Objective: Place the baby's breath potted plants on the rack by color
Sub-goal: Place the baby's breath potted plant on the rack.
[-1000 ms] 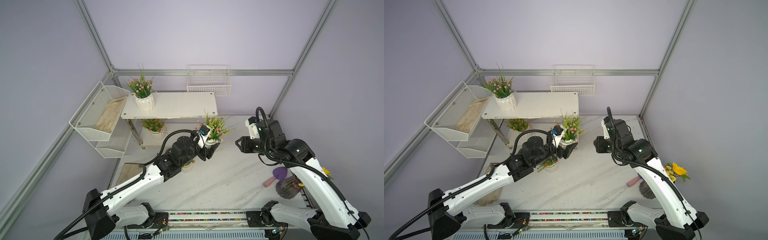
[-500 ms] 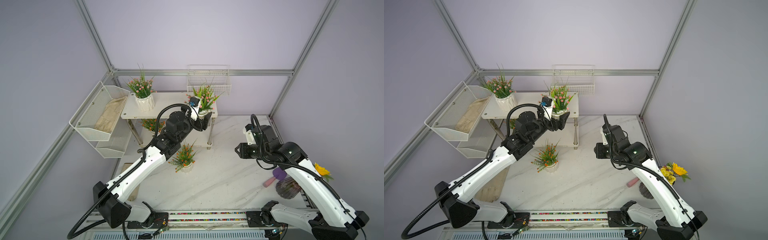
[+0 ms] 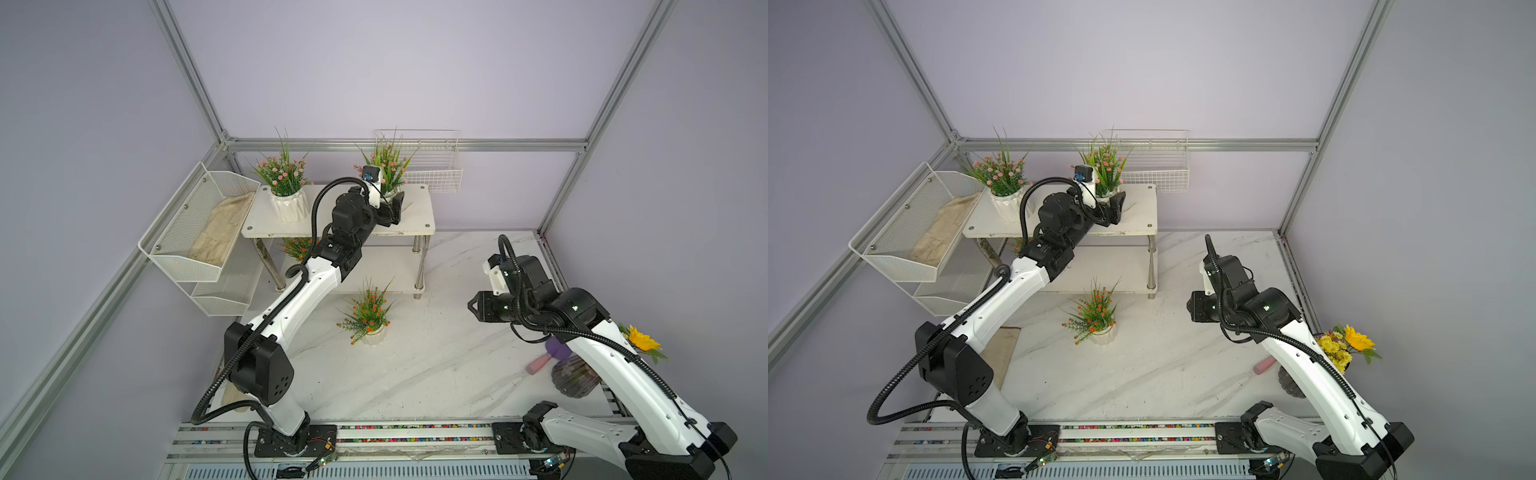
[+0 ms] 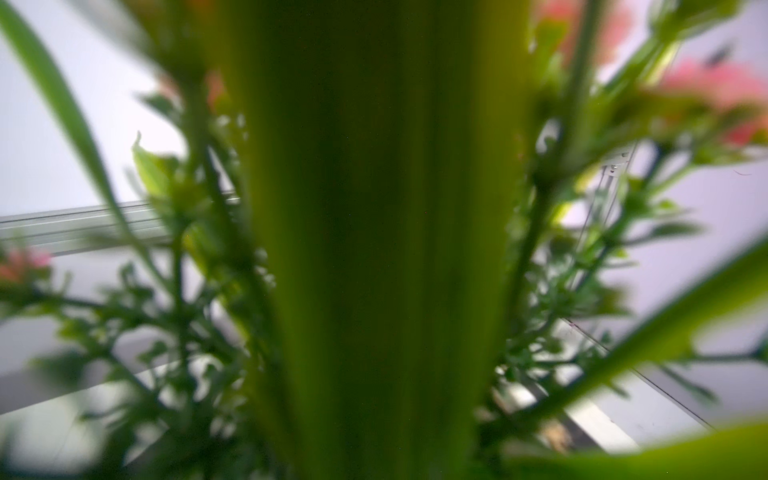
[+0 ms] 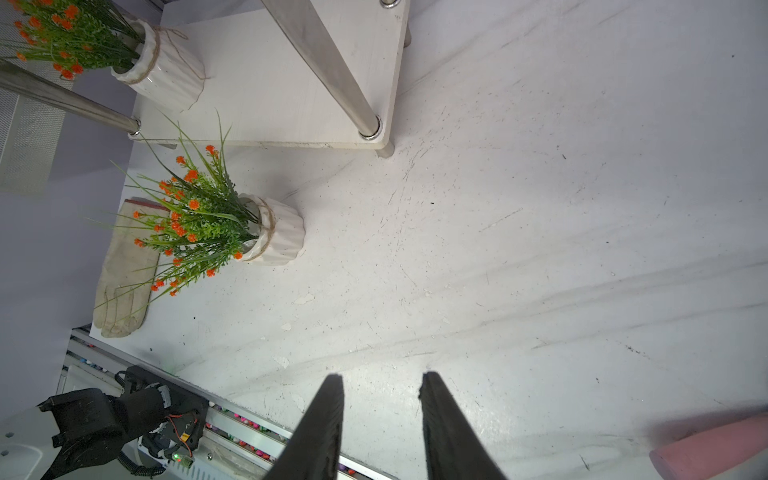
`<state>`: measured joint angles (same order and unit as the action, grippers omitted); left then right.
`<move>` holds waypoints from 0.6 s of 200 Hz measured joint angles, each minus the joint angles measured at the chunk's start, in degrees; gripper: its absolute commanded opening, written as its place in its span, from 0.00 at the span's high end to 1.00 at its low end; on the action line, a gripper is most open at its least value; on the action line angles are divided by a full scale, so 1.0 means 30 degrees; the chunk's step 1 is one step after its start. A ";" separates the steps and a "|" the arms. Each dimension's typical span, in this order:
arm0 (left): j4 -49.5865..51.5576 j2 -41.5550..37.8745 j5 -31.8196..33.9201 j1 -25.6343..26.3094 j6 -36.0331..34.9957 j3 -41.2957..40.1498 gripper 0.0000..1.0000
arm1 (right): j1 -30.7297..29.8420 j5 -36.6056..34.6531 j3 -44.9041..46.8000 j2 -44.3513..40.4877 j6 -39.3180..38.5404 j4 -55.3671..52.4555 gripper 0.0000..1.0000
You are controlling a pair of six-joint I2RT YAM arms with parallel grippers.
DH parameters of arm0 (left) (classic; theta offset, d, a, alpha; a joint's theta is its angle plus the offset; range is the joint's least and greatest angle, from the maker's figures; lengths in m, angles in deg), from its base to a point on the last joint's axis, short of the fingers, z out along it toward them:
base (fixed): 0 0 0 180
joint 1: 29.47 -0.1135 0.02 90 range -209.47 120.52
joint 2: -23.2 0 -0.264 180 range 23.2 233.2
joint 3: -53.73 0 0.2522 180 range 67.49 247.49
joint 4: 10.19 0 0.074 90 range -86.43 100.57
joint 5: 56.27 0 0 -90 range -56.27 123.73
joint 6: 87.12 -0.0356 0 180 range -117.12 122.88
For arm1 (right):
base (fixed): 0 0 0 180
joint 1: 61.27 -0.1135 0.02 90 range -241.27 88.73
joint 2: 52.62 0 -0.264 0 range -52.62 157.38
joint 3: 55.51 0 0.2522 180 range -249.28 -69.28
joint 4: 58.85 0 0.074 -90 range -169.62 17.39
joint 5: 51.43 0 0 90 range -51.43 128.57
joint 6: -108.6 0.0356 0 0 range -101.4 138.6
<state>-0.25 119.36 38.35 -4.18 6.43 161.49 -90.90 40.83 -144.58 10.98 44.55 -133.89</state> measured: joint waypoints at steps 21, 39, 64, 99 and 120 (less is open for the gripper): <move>-0.0131 0.0138 -0.0044 -0.0182 0.0444 0.0058 0.45 | 0.0000 0.0029 0.0000 0.0000 0.0000 0.0022 0.65; -0.0131 0.0168 -0.0029 -0.0182 0.0619 0.0058 0.18 | 0.0000 0.0080 0.0051 0.0000 -0.0007 0.0160 0.64; -0.0153 0.0204 -0.0036 -0.0182 0.0641 0.0095 0.01 | 0.0000 0.0342 0.0415 0.0007 -0.0007 0.0583 0.63; -0.0845 0.0189 -0.0444 -0.0182 0.0634 0.0095 0.00 | 0.0000 0.0823 0.0954 0.0015 -0.0007 0.1355 0.58; -0.0925 -0.0029 -0.0685 -0.0182 0.0641 0.0080 0.00 | 0.0000 0.1137 0.1158 0.0080 0.0000 0.1887 0.57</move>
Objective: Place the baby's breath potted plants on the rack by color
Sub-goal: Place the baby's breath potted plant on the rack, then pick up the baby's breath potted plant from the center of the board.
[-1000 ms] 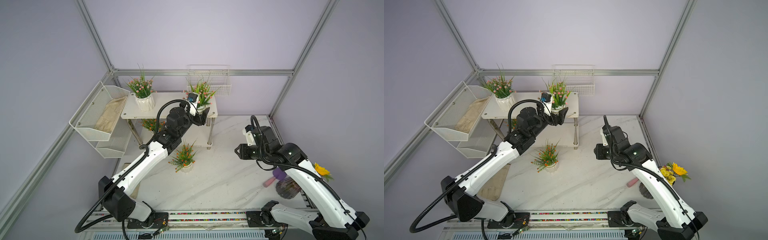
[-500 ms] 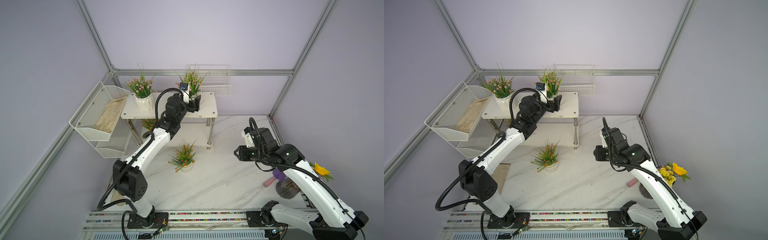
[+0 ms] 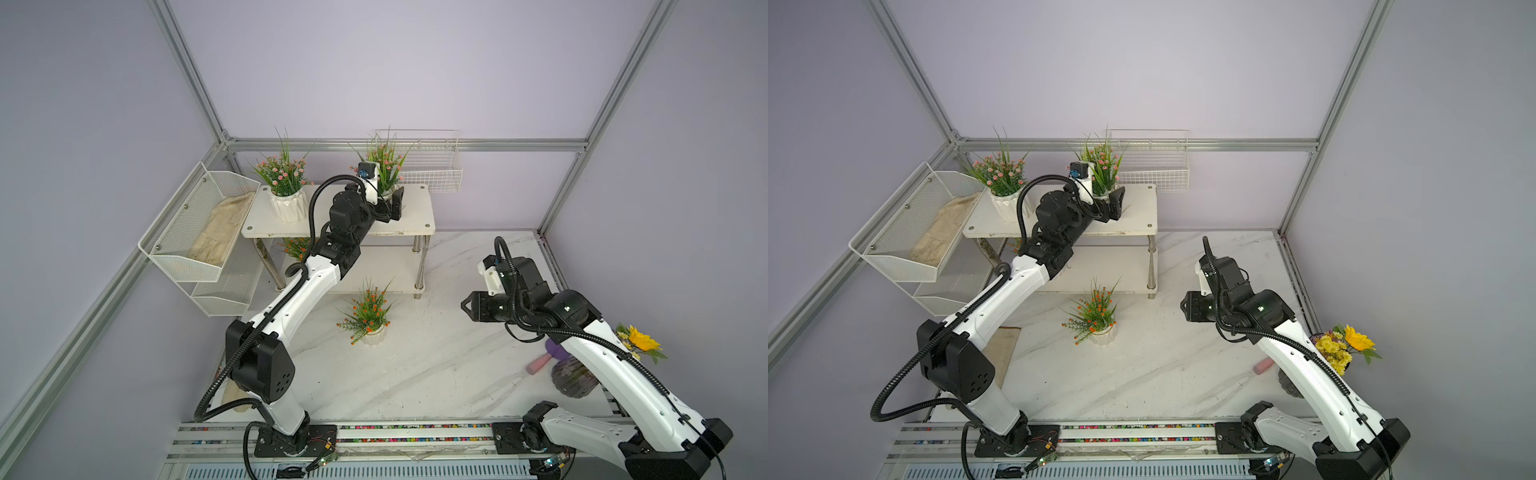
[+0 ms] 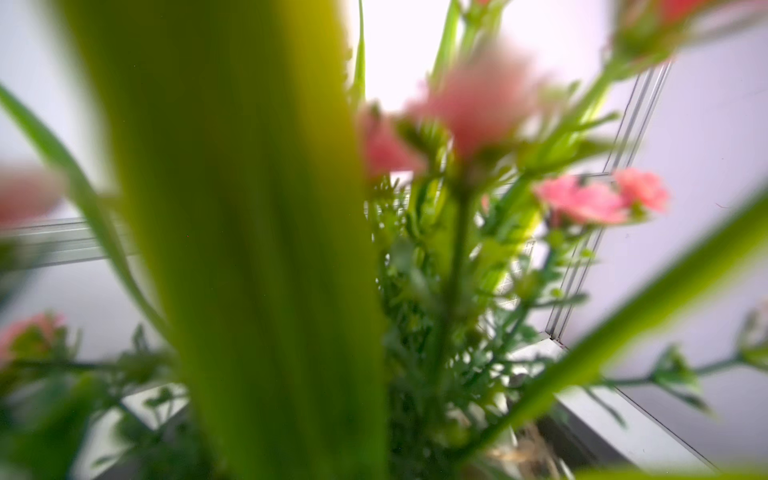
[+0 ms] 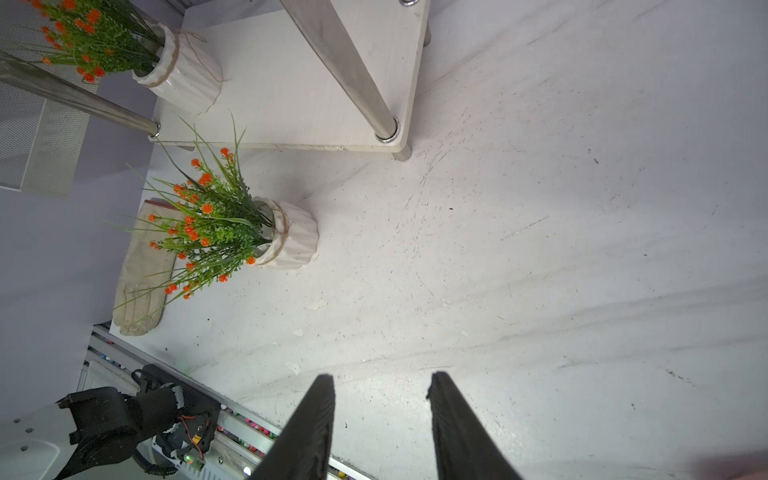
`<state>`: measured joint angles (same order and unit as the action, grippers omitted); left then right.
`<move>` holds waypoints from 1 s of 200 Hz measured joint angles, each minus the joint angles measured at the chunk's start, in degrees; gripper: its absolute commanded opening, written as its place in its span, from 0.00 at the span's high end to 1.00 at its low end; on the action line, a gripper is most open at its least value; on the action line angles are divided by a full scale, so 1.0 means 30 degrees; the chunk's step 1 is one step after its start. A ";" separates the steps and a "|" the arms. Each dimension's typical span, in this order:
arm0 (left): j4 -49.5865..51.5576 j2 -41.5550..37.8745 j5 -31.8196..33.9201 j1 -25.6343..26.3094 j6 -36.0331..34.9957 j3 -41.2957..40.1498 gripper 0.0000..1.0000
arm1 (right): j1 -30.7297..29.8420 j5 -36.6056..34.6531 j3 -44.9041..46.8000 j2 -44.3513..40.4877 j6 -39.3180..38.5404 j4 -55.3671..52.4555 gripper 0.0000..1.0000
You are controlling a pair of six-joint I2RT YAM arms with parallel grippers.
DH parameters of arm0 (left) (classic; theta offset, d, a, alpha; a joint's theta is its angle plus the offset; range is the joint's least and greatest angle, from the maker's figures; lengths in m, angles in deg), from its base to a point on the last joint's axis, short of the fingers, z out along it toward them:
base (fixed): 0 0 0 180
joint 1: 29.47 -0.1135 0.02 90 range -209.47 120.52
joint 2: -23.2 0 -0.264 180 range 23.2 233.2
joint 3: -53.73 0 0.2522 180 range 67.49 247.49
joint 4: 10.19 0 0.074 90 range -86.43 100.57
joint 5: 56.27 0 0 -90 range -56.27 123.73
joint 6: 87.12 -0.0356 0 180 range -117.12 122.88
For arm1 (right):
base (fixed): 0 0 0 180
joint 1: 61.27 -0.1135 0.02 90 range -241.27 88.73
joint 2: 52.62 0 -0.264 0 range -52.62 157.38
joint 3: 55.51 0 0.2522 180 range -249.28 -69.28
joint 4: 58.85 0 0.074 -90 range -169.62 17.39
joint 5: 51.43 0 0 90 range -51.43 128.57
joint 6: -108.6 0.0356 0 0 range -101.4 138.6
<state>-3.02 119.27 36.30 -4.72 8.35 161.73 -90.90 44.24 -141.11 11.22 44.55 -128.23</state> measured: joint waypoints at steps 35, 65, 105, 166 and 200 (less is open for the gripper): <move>-0.0117 -0.2375 -0.0459 0.0000 0.0313 -0.1996 0.00 | 0.0000 0.0692 0.0474 0.0532 0.0109 0.1399 0.56; -0.0386 -0.6659 -0.0576 0.0029 0.0517 -0.5938 0.00 | 0.0007 0.1596 0.1260 0.1501 0.0168 0.3053 0.56; -0.0342 -1.3136 -0.0619 0.0321 0.0976 -1.0972 0.00 | -0.0474 0.2426 0.2273 0.3351 0.0335 0.5311 0.58; -0.0146 -1.9569 0.0692 0.1173 0.3657 -1.9489 0.00 | -0.3657 0.2506 0.2302 0.8590 0.0947 0.9049 0.62; 0.0692 -2.0174 0.1275 0.1625 0.4998 -2.2207 0.00 | -0.4182 0.2521 0.1530 1.0921 0.1158 1.0477 0.63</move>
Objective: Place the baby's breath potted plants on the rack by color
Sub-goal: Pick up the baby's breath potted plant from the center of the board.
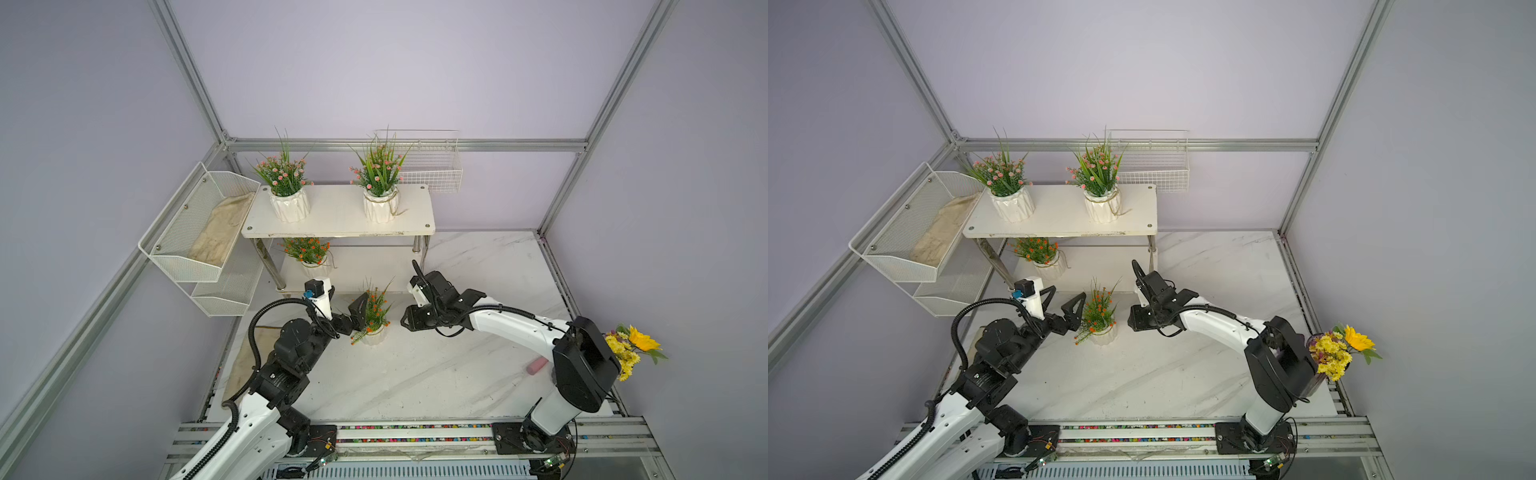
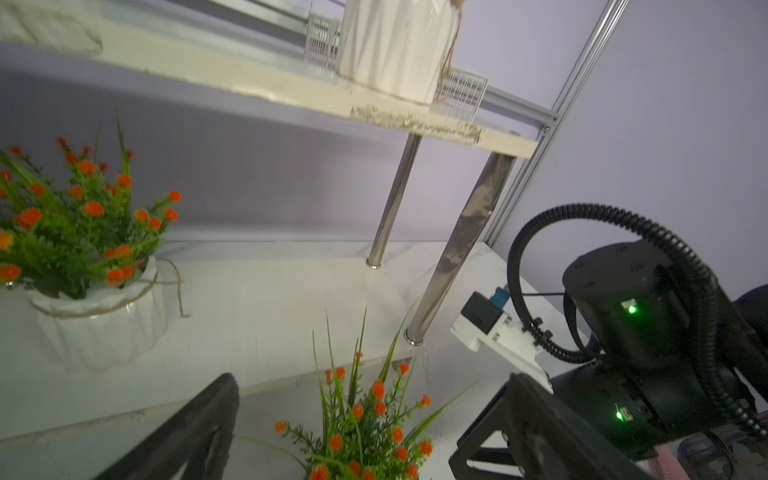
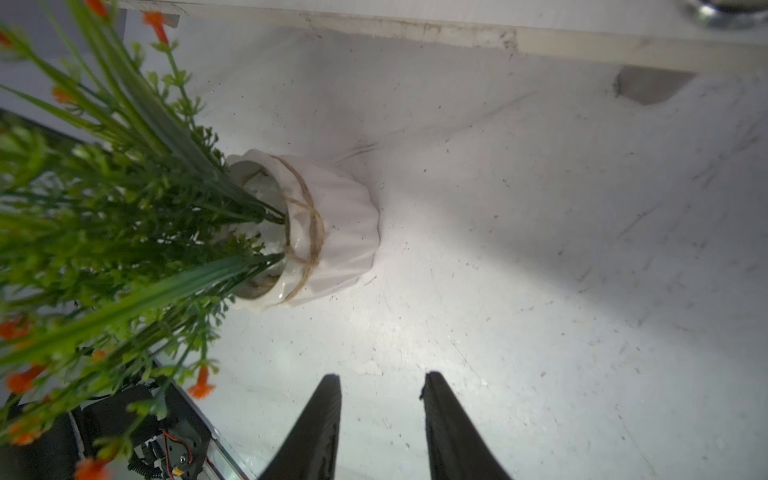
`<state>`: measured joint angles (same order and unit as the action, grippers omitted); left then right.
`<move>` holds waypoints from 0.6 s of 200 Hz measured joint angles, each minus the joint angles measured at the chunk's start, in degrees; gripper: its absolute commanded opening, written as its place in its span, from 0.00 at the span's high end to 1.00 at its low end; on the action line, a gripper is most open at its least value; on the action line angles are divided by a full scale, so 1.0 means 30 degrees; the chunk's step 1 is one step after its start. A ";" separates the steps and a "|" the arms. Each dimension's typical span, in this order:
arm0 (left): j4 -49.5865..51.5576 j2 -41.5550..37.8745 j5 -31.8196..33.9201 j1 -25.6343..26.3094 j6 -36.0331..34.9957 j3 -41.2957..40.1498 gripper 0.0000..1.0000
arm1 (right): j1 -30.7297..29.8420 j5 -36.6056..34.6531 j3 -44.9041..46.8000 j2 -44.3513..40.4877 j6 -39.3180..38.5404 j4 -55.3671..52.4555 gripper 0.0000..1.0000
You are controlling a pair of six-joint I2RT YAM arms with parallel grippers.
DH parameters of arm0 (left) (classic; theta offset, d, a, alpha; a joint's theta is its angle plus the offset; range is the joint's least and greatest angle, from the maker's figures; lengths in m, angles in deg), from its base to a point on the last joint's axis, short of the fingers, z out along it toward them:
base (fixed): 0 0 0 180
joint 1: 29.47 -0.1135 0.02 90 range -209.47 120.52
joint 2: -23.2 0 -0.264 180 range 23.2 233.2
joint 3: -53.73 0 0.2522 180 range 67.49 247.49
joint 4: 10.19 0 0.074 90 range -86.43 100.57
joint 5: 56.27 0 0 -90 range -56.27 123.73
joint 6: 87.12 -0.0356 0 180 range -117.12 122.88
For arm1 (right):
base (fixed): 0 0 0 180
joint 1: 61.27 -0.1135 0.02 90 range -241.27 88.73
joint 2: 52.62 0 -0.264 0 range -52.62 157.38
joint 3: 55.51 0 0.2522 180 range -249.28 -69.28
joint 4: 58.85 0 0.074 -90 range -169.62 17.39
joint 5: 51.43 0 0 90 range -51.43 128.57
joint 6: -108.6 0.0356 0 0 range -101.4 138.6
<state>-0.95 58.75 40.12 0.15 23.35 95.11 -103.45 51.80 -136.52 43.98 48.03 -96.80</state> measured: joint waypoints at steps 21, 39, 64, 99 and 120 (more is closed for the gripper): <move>-0.0022 -0.0437 0.0262 0.0328 0.0546 -0.0933 0.00 | -0.0211 0.0066 -0.0831 0.1180 0.0044 0.0780 0.64; -0.0051 -0.0648 0.0466 0.0590 0.0867 -0.1333 0.00 | -0.0386 0.0124 -0.1647 0.2084 0.0044 0.1209 0.64; -0.0073 -0.0896 0.0619 0.0780 0.1056 -0.1661 0.00 | -0.0619 0.0233 -0.2812 0.3155 0.0036 0.1450 0.65; -0.0080 -0.1166 0.0823 0.0801 0.1078 -0.1683 0.00 | -0.0947 0.0255 -0.4240 0.4481 -0.0029 0.1457 0.66; -0.0058 -0.1355 0.0940 0.0801 0.1071 -0.1683 0.00 | -0.1122 0.0015 -0.4838 0.5195 -0.0058 0.1290 0.68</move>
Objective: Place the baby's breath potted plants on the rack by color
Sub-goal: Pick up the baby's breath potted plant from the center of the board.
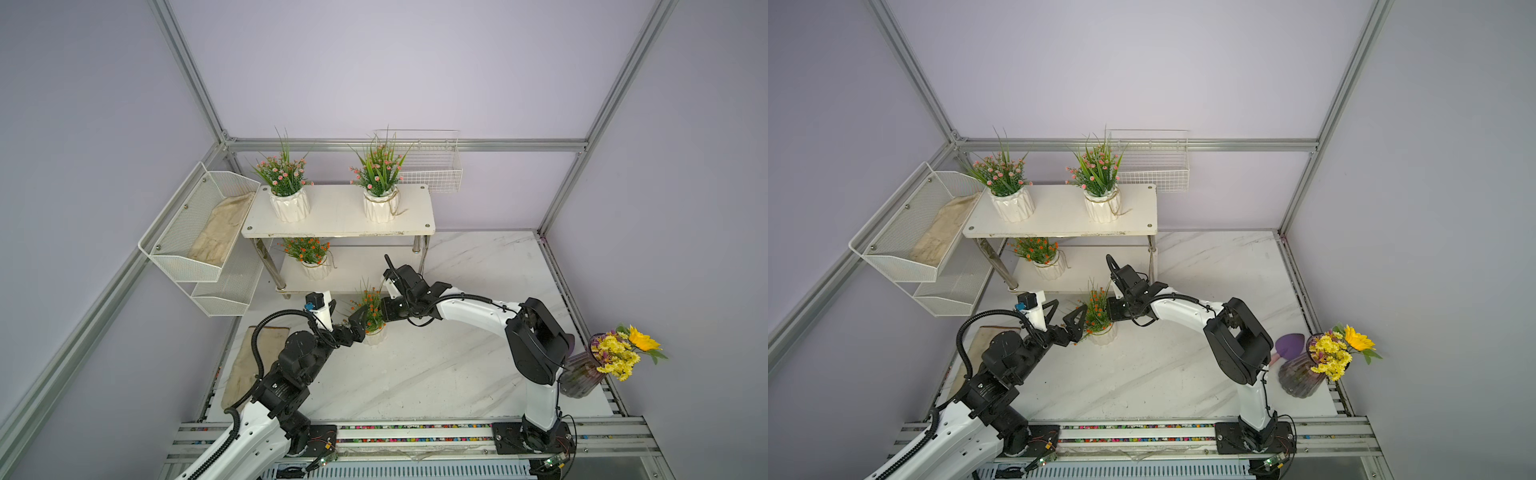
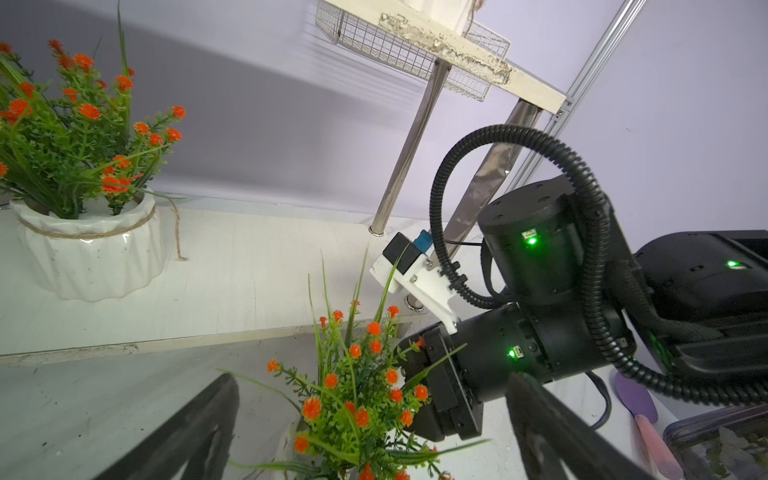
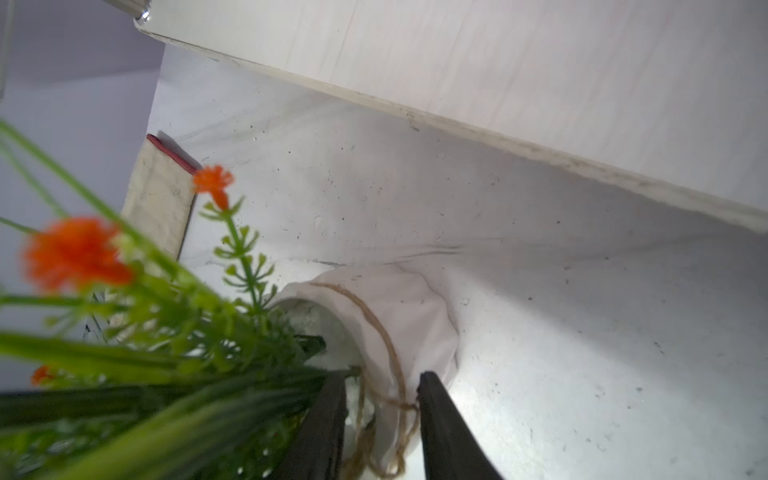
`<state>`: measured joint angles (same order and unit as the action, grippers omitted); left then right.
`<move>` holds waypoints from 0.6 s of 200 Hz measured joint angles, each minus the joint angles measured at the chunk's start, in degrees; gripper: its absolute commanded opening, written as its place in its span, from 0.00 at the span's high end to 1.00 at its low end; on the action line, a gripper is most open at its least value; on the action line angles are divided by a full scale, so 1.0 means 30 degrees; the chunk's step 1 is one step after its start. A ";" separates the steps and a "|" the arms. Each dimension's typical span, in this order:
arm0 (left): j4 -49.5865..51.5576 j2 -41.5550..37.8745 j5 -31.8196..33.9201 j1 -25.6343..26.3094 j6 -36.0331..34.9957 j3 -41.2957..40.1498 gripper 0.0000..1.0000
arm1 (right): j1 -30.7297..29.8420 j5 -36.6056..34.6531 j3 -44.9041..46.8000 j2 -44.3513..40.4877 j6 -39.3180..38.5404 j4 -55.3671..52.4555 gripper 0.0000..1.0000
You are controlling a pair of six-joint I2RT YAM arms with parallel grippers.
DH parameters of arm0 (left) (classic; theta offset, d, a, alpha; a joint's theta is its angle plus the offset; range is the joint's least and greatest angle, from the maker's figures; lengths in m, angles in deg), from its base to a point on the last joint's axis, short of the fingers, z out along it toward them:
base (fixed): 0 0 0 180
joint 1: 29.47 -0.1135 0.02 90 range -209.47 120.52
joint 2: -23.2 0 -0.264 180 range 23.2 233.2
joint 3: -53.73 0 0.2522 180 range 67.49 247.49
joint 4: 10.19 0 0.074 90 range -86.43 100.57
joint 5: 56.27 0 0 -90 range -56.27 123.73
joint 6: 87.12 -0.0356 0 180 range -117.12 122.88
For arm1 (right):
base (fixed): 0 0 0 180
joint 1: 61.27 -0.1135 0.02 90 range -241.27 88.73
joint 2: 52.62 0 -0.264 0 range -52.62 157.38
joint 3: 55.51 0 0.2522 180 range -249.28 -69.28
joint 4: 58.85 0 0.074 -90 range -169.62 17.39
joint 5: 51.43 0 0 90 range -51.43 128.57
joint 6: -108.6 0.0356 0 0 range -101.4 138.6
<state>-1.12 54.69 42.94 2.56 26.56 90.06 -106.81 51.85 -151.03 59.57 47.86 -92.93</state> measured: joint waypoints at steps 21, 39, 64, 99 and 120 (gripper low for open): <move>0.0036 -0.0226 0.0015 0.0000 0.0007 0.0000 0.00 | -0.0204 -0.0525 -0.0423 0.0503 -0.0036 -0.0423 0.71; 0.0051 -0.0474 0.0058 0.0000 0.0000 0.0000 0.00 | -0.0408 -0.1042 -0.0860 0.0838 -0.0117 -0.0867 0.78; 0.0109 -0.0656 0.0073 0.0000 -0.0015 0.0000 0.00 | -0.0539 -0.1945 -0.1362 0.0954 -0.0313 -0.1472 0.90; 0.0182 -0.0459 -0.0007 0.0095 -0.0080 0.0000 0.00 | -0.0634 -0.2448 -0.1464 0.0882 -0.0415 -0.1931 0.92; 0.0175 -0.0015 -0.0408 0.0306 -0.0306 0.0000 0.00 | -0.0641 -0.2841 -0.1486 0.0481 -0.0714 -0.3104 0.92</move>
<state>-0.60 54.64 41.72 3.47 25.64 90.06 -108.74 43.32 -155.49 61.01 45.71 -102.24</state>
